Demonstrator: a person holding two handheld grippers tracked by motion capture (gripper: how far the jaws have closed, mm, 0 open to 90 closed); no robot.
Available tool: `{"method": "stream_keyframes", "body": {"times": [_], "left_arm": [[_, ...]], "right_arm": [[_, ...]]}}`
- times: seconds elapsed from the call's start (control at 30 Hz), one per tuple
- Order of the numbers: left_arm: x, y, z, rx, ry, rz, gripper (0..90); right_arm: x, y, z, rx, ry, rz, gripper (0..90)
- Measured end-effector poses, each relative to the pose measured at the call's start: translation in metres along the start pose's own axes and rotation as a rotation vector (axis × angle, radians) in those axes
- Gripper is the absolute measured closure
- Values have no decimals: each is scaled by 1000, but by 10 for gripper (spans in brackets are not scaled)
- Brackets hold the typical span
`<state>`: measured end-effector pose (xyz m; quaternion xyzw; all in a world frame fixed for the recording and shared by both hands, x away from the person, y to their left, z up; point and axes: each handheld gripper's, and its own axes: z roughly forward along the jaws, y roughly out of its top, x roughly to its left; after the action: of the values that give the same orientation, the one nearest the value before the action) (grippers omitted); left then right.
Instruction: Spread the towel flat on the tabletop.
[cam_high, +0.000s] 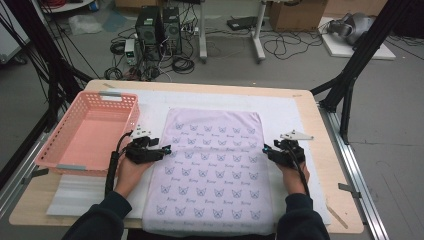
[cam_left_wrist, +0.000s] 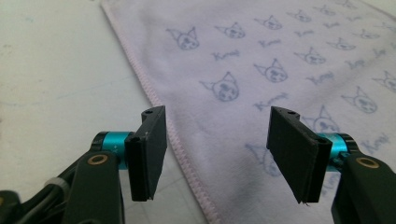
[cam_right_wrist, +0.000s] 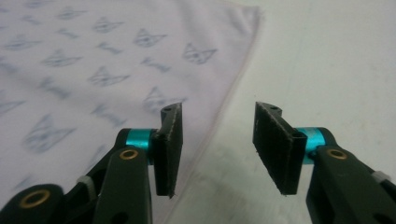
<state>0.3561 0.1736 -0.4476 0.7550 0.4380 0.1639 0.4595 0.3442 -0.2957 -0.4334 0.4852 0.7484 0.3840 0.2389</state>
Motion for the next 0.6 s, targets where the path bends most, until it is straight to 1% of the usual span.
{"method": "stream_keyframes", "body": {"times": [0.03, 0.07, 0.13, 0.2, 0.23, 0.27, 0.3, 0.33, 0.37, 0.4, 0.43, 0.47, 0.5, 0.53, 0.57, 0.6], "left_arm": [[0, 0, 0, 5, -1, -2, 398], [-1, 0, 0, 13, -4, -4, 397], [-3, 0, -1, 22, -8, 2, 387], [-6, 1, -4, 11, -20, 6, 376], [-7, 2, -6, -10, -36, -4, 367], [-8, 3, -7, -20, -47, -8, 341], [-9, 4, -9, -38, -50, -13, 328], [-10, 5, -11, -58, -58, -16, 323], [-9, 5, -13, -71, -59, -10, 307], [-9, 6, -14, -82, -57, -7, 275], [-7, 6, -16, -94, -60, -14, 260], [-5, 6, -17, -99, -49, -19, 250], [-4, 6, -17, -106, -37, -36, 204], [-2, 6, -18, -109, -41, -47, 171], [0, 6, -18, -118, -47, -66, 169], [0, 6, -18, -121, -48, -72, 169]], "right_arm": [[3, -4, -5, -1, 25, 8, 505], [6, -8, -9, 6, 42, 4, 493], [12, -16, -15, 18, 63, -3, 468], [17, -24, -19, 34, 64, -43, 448], [18, -26, -19, 40, 61, -45, 433], [20, -29, -18, 51, 72, -43, 422], [21, -30, -17, 63, 73, -47, 422], [22, -31, -16, 87, 65, -69, 418], [23, -32, -16, 90, 58, -89, 412], [21, -31, -17, 102, 48, -91, 409], [20, -30, -19, 119, 22, -93, 401], [17, -30, -22, 130, -5, -99, 396], [15, -30, -25, 130, -14, -104, 386], [13, -31, -28, 112, -9, -99, 385], [11, -31, -31, 91, -2, -94, 381], [9, -30, -34, 56, 6, -76, 366]]}}
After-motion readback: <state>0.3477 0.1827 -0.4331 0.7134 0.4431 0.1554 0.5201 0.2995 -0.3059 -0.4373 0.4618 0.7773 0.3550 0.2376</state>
